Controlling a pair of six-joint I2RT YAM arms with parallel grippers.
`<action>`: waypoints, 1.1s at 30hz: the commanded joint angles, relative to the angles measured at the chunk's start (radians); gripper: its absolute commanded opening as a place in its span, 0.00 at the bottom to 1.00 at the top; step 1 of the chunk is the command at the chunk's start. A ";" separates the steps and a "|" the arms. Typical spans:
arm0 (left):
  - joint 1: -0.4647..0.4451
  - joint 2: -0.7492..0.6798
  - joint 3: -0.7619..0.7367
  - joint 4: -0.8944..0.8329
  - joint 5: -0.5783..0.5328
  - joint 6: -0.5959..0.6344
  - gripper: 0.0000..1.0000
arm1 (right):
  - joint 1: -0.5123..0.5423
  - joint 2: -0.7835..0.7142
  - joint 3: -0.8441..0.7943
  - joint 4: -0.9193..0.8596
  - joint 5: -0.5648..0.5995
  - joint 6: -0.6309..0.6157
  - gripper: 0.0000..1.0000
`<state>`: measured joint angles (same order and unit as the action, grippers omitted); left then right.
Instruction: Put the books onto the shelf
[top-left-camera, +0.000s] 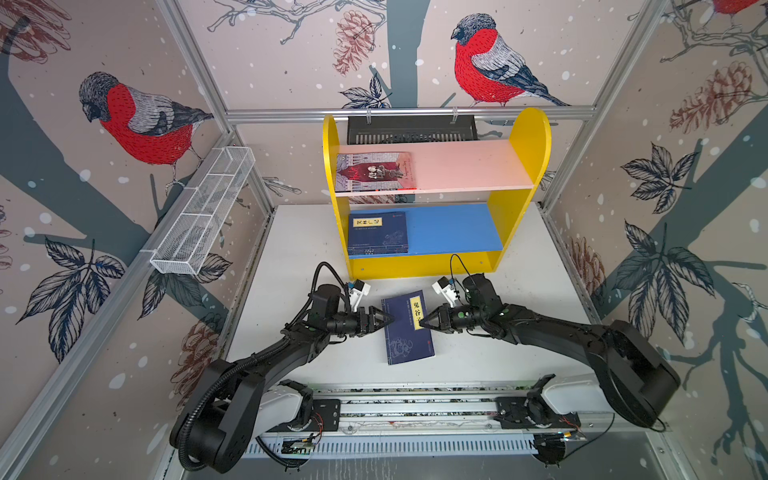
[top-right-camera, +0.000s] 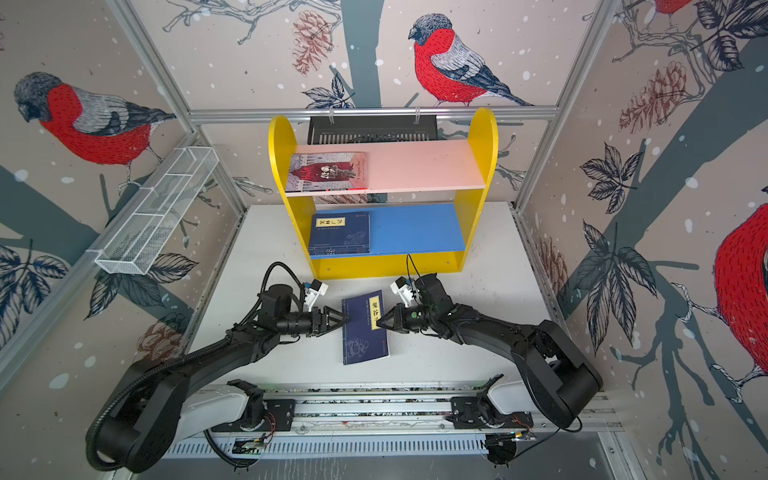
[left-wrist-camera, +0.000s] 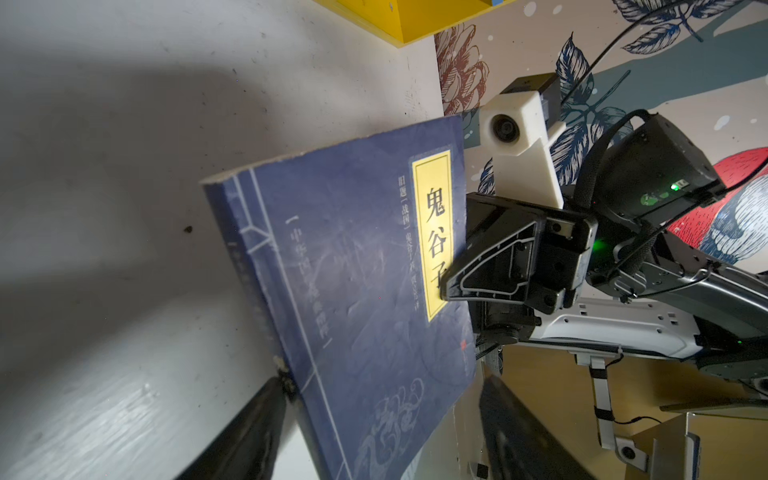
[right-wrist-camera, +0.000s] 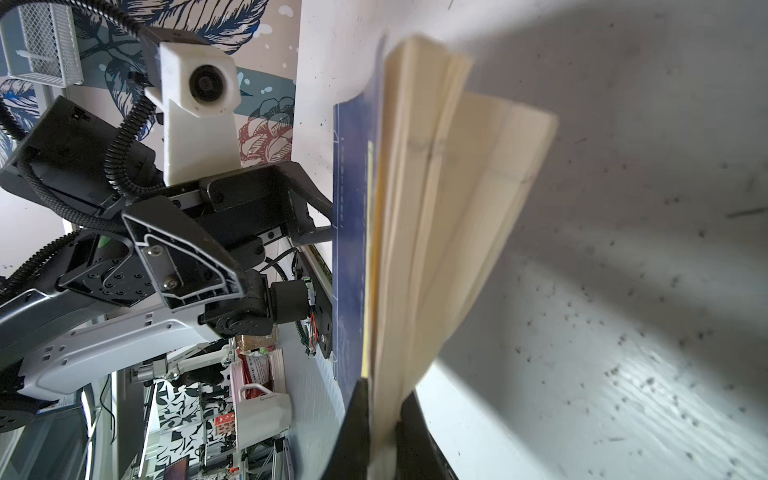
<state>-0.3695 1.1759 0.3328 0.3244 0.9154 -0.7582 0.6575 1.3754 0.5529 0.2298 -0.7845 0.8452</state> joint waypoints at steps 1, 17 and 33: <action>-0.002 -0.003 0.007 0.067 0.060 -0.015 0.73 | 0.011 0.006 0.021 0.057 -0.052 0.006 0.01; 0.002 -0.017 0.040 -0.033 0.030 0.063 0.73 | -0.035 -0.035 0.021 -0.010 -0.017 -0.019 0.01; 0.015 0.016 -0.007 0.170 0.110 -0.107 0.74 | -0.020 -0.048 0.018 0.056 -0.068 -0.003 0.01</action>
<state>-0.3569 1.1873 0.3374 0.3668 0.9661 -0.7818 0.6296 1.3243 0.5652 0.2077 -0.8093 0.8383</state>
